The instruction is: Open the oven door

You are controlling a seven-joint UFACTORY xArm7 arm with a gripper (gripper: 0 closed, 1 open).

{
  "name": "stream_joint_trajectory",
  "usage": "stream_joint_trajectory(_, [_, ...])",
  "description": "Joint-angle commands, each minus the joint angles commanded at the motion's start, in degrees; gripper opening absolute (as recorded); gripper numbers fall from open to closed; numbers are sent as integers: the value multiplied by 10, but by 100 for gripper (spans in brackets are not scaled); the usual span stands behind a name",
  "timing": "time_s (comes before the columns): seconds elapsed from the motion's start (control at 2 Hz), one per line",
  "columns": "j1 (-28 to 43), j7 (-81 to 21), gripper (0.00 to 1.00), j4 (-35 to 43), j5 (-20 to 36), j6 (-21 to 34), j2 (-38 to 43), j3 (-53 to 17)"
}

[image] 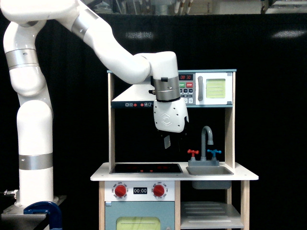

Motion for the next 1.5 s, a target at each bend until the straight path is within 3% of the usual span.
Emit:
stream_joint_trajectory(0.5, [-70,-354,100,250,131,262,203,-2])
stream_joint_trajectory(1.0, [-82,-317,100,225,187,217,181,25])
stream_joint_trajectory(1.5, [-79,-292,100,206,198,184,156,58])
